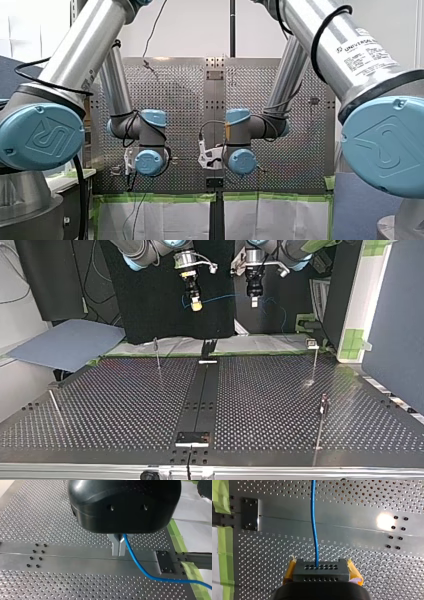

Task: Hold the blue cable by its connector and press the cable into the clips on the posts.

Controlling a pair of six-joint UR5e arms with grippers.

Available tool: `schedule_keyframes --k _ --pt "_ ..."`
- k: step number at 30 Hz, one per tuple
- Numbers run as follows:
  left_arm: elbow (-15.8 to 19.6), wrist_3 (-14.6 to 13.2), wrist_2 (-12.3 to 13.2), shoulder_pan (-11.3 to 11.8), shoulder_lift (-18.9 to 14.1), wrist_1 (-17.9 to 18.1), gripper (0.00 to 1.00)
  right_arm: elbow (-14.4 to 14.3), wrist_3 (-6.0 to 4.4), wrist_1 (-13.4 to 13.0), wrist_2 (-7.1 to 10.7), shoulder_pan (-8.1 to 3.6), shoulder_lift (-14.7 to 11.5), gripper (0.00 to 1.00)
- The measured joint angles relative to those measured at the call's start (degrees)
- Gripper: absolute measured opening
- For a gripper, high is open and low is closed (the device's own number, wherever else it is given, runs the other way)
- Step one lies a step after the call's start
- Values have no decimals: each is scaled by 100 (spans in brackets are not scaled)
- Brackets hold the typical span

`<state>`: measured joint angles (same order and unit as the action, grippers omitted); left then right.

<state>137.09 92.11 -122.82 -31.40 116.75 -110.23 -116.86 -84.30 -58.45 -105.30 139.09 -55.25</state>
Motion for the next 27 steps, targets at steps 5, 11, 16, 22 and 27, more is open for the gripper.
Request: schedule_keyframes --k 5,11,16,22,27 --pt "0 0 0 0 0 0 0 0 0 0 0 0 0 0" --pt "0 0 0 0 0 0 0 0 0 0 0 0 0 0" --pt "0 0 0 0 0 0 0 0 0 0 0 0 0 0" --pt "-50 -49 5 11 49 -48 0 40 -41 41 -41 42 38 0" --pt "-274 18 -96 -64 -15 -275 0 259 -258 257 -258 246 -47 0"
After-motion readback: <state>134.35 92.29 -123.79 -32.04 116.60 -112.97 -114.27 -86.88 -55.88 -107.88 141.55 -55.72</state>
